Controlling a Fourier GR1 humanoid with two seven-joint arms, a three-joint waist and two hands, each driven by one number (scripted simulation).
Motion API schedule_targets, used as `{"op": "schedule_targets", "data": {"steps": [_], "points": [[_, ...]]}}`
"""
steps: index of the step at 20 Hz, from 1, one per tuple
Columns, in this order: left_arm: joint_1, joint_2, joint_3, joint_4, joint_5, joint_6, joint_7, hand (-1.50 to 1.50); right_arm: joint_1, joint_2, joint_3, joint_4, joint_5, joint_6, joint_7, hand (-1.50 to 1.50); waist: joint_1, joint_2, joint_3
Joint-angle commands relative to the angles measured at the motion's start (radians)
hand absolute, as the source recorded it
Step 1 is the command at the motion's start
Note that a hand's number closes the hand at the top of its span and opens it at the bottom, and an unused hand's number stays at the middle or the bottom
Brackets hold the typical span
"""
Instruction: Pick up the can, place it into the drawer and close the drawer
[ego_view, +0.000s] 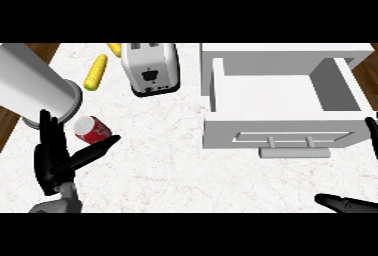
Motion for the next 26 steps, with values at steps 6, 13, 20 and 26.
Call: {"op": "schedule_targets", "data": {"steps": [6, 13, 20, 26], "points": [[-0.005, -0.003, 0.052, 0.2, 0.081, 0.026, -0.195, -1.5, 0.073, -0.005, -0.047, -0.119, -0.052, 0.052, 0.052, -1.5, 0.0, -0.001, 0.0], [-0.125, 0.026, 0.161, 0.534, 0.18, -0.036, -0.399, -1.5, 0.093, 0.035, -0.011, -0.176, -0.002, 0.03, 0.084, -1.5, -0.003, 0.0, 0.0], [-0.139, 0.084, 0.191, 0.641, 0.256, -0.114, -0.434, -1.5, 0.063, 0.038, -0.026, -0.12, 0.012, 0.045, 0.061, -1.5, 0.0, 0.0, 0.0], [-0.262, 0.127, 0.276, 0.94, 0.313, -0.136, -0.622, -1.5, 0.041, -0.01, -0.101, -0.07, -0.05, 0.102, 0.026, -1.5, -0.005, 0.002, 0.0]]}}
